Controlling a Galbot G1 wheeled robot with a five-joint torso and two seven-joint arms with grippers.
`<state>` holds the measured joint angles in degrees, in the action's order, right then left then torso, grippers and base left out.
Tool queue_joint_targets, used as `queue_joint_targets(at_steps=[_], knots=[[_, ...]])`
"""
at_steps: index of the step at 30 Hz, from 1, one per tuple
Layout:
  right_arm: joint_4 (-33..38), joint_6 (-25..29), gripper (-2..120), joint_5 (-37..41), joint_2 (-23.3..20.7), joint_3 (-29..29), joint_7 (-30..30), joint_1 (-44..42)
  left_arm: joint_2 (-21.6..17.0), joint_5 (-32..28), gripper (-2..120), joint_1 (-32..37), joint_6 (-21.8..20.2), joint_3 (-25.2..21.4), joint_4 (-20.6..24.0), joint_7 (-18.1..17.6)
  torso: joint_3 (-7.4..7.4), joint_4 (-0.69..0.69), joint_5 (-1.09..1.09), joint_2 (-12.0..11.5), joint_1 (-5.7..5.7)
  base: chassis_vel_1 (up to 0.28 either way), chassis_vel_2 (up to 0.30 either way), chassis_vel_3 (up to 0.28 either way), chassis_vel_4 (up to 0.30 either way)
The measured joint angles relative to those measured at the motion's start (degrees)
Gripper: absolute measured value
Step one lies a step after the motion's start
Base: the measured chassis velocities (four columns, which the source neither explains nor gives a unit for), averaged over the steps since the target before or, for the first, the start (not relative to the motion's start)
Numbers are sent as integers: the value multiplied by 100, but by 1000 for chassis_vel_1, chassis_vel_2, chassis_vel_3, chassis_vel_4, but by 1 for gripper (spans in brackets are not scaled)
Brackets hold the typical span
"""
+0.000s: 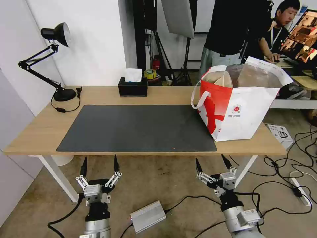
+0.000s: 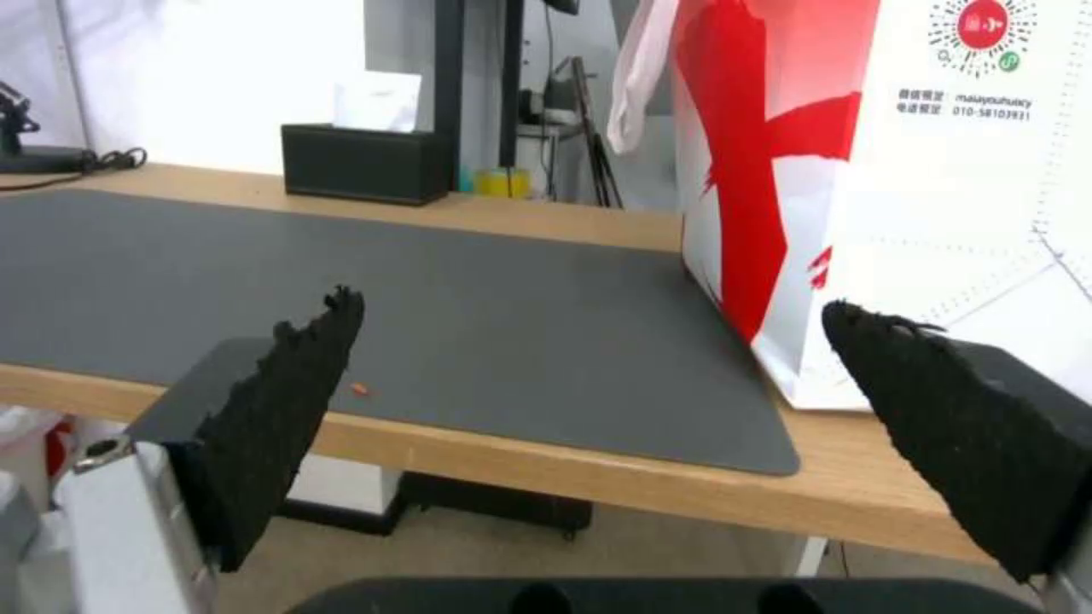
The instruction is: Pick up the trash from the table and place it into the takeout bag.
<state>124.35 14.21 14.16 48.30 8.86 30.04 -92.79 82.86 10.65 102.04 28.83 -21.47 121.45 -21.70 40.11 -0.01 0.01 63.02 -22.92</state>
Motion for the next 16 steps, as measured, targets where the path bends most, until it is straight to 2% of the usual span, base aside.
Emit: queue_joint_targets(at_steps=[16], knots=[[0,0,100,0,0,0,0,0,12,15,100,-51,19,-19,-6,-7,0,0,0,0,0,0,0,0,0]])
